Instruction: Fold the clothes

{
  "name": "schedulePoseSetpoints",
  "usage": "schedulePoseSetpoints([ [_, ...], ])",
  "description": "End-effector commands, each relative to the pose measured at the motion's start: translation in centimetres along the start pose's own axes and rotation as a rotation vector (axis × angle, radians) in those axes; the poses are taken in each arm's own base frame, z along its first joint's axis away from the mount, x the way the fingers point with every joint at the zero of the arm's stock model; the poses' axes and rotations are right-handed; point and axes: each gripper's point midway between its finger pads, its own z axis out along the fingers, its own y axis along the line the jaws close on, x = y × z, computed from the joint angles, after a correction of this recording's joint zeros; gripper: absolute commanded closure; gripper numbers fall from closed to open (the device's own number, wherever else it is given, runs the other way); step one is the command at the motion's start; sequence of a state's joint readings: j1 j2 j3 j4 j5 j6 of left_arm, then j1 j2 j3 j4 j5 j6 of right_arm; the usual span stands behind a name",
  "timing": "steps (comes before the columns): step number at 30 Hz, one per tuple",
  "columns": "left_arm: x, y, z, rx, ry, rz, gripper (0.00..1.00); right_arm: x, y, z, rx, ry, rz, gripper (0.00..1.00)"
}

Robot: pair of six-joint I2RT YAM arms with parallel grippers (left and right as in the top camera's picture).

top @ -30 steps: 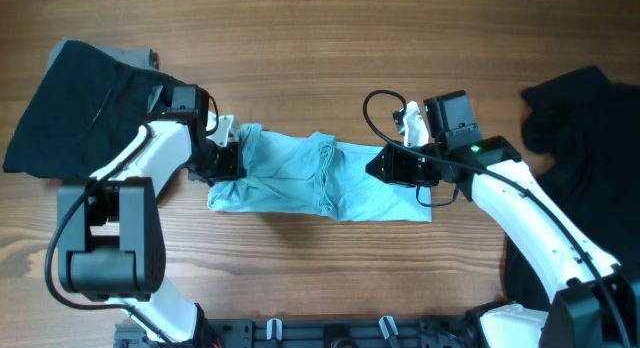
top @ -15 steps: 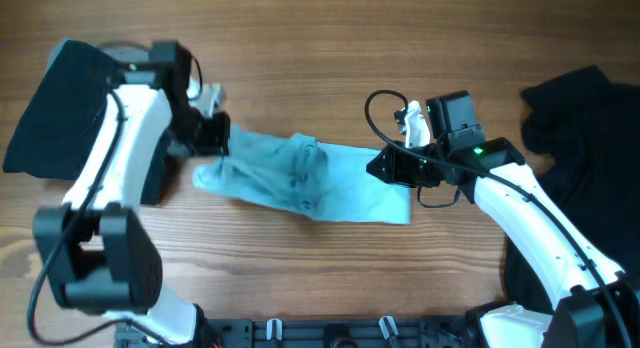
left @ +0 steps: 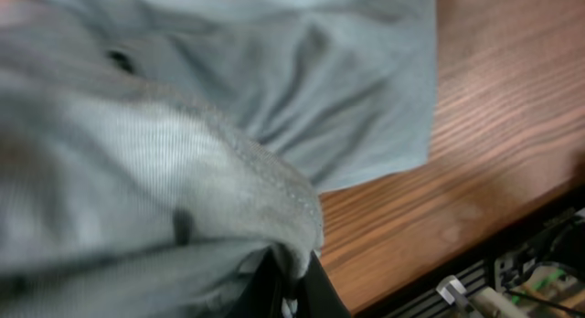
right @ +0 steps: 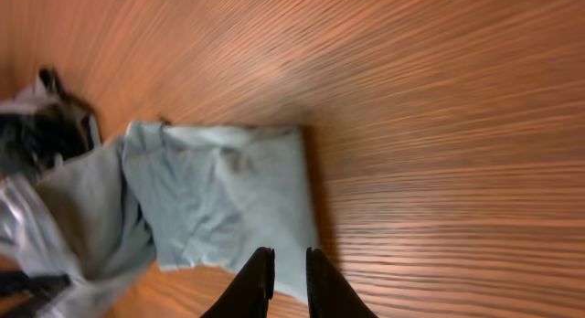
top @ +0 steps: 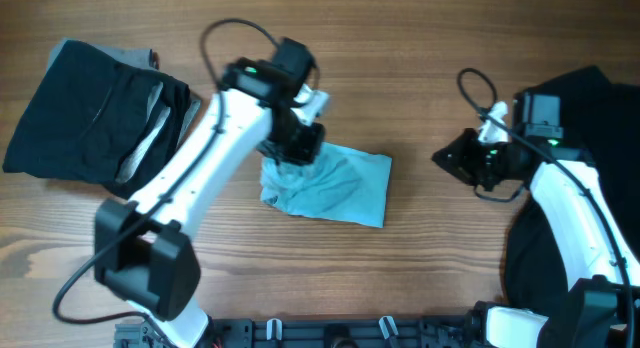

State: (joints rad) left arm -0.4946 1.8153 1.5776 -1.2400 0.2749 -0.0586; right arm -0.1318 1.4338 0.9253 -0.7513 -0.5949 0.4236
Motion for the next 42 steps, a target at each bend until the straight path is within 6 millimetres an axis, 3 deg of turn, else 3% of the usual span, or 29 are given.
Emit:
schedulePoseSetpoints([
  [1,0.2,-4.4,2.5,0.021,0.026,0.07,0.96,-0.8,-0.4,-1.2,-0.013,-0.033,-0.025,0.83],
  [5,-0.1,-7.5,5.2,0.015,0.022,0.108,0.96,-0.9,-0.5,-1.3,-0.014,-0.036,-0.024,0.83],
  [9,1.0,-8.6,8.4,-0.009,0.093,0.129,0.96,-0.9,-0.5,-1.3,-0.013,-0.038,-0.025,0.83],
  [10,1.3,-8.8,9.4,-0.015,0.112,0.121,0.8,-0.9,-0.5,-1.3,-0.013,-0.037,-0.025,0.82],
  [11,1.3,-8.9,9.8,-0.016,0.115,0.114,0.49,-0.8,-0.5,-1.3,-0.014,-0.036,-0.028,0.82],
  [13,1.0,-9.2,10.1,-0.013,0.107,0.114,0.13,-0.8,-0.4,-1.3,-0.014,-0.035,-0.04,0.79],
  [14,0.8,-9.2,9.9,-0.013,0.099,0.113,0.0,-0.6,-0.2,-1.2,-0.024,-0.027,-0.059,0.78],
  [16,0.3,-8.4,8.6,-0.035,0.074,0.099,0.0,0.2,0.5,-1.0,-0.05,0.003,-0.126,0.78],
  [18,-0.9,-6.7,5.2,-0.076,0.013,0.063,0.0,2.4,2.5,-0.1,-0.109,0.079,-0.305,0.74],
  [21,-2.4,-4.5,1.1,-0.102,-0.08,0.008,0.0,4.8,4.7,1.3,-0.131,0.143,-0.43,0.69],
  [23,-3.2,-2.1,-1.5,-0.102,-0.144,-0.055,0.0,6.2,6.4,2.4,-0.137,0.162,-0.515,0.59],
  [26,-3.6,2.1,-3.6,-0.113,-0.171,-0.172,0.02,6.9,7.2,4.4,-0.009,0.123,-0.539,0.49],
  [28,-3.5,4.1,-3.8,-0.115,-0.161,-0.226,0.22,6.6,6.7,4.9,0.083,0.077,-0.516,0.48],
  [30,-3.4,6.0,-4.1,-0.123,-0.156,-0.28,0.82,6.3,6.5,5.4,0.163,0.021,-0.513,0.53],
  [32,-3.5,7.4,-4.5,-0.126,-0.166,-0.315,0.96,5.9,6.2,5.6,0.226,-0.027,-0.516,0.6],
  [34,-3.8,8.3,-4.8,-0.12,-0.183,-0.34,0.96,5.5,5.6,6.0,0.294,-0.063,-0.495,0.71],
  [36,-3.9,8.5,-4.9,-0.12,-0.188,-0.342,0.96,5.7,5.5,6.9,0.29,-0.043,-0.495,0.72],
  [38,-3.9,8.4,-4.8,-0.12,-0.188,-0.341,0.96,6.2,5.8,7.9,0.258,-0.005,-0.495,0.63],
  [40,-3.8,8.4,-4.7,-0.12,-0.183,-0.34,0.86,6.7,5.9,8.9,0.238,0.03,-0.492,0.58],
  [42,-3.5,8.4,-4.4,-0.122,-0.172,-0.343,0.86,6.8,5.3,9.7,0.252,0.048,-0.485,0.58],
])
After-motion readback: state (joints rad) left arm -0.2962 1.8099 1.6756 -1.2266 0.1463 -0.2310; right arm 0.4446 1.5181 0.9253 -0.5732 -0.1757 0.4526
